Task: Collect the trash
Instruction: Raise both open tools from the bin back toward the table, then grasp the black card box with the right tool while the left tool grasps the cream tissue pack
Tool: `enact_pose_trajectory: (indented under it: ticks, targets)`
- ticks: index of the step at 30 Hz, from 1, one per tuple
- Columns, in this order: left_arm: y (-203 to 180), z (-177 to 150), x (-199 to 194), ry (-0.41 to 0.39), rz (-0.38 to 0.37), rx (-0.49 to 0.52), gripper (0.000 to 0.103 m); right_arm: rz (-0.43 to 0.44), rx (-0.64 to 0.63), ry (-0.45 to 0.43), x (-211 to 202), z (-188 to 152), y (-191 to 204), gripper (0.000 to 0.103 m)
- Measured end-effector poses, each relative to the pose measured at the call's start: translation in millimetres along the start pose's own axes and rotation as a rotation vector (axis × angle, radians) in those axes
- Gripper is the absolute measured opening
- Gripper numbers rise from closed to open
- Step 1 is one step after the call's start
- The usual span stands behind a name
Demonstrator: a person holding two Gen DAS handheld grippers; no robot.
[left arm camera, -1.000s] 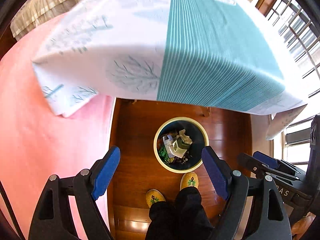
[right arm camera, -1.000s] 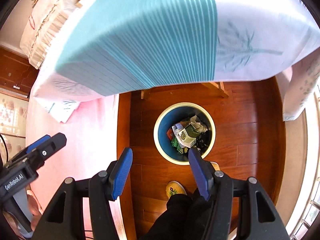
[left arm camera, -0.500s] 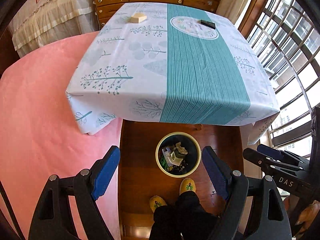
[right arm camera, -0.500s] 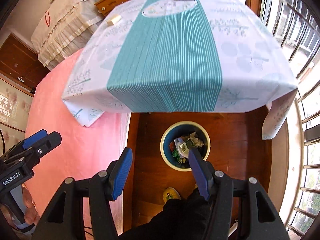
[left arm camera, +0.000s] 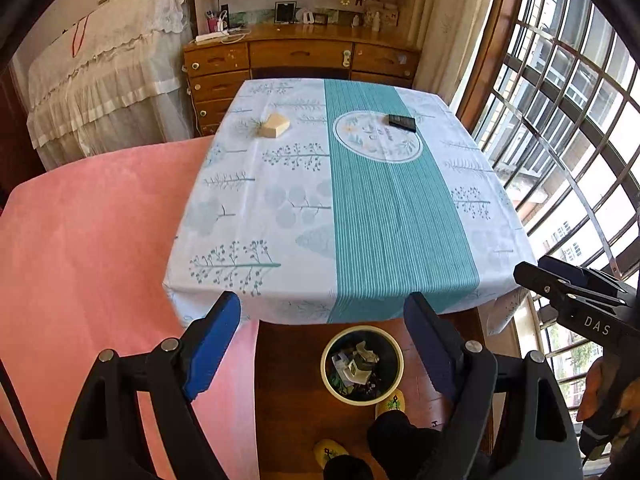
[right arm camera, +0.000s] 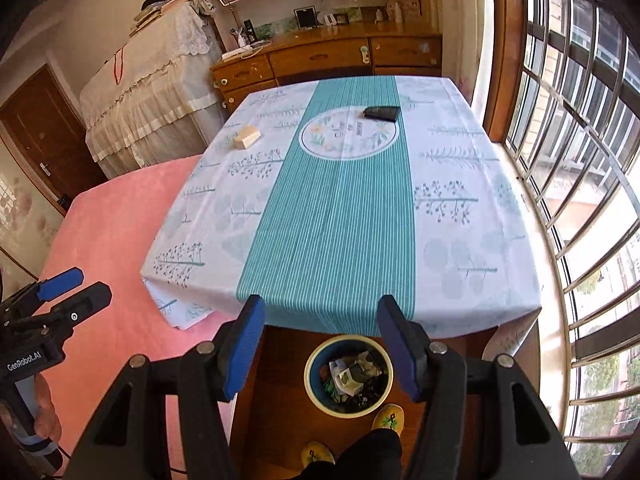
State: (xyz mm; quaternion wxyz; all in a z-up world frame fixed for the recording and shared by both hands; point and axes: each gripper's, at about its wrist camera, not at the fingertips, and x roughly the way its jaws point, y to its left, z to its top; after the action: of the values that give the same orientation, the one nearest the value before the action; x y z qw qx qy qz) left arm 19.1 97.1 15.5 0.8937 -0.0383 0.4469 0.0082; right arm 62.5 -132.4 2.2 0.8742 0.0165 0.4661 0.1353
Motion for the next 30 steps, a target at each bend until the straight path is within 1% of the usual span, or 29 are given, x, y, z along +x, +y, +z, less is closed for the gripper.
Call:
enact_pose_trajectory:
  ticks: [2,6,9,12,17,19,21,23,27,30]
  targets:
    - [2,14,0,-0.024,0.02,-0.003,0.082,-0.007,-0.019,-0.016,2,16,-2,0.059]
    - [5,41,15,-0.016,0.026,-0.011,0.082,-0.011,-0.068,-0.031,15,51,-10,0.059]
    - [7,62,36,0.001,0.033,-0.029,0.082,-0.005,-0.129,-0.033,30,81,-17,0.059]
    - [6,86,69,0.038,0.034,-0.054,0.082,0.008,-0.193,-0.017,57,114,-29,0.059]
    - [-5,128,125,0.071,0.079,-0.102,0.082,0.054,-0.307,0.048,122,179,-55,0.06]
    - [-10,147,149,0.094,0.102,-0.136,0.082,0.054,-0.354,0.083,152,206,-66,0.061]
    - [-15,166,174,0.121,0.107,-0.171,0.082,0.064,-0.397,0.12,181,231,-77,0.061]
    - [-19,184,197,0.13,0.117,-0.186,0.082,0.066,-0.452,0.139,210,255,-87,0.061]
    - [-27,211,237,0.155,0.164,-0.196,0.082,0.056,-0.561,0.175,265,293,-99,0.061]
    - [-30,222,263,0.19,0.177,-0.222,0.082,0.055,-0.634,0.212,304,312,-102,0.061]
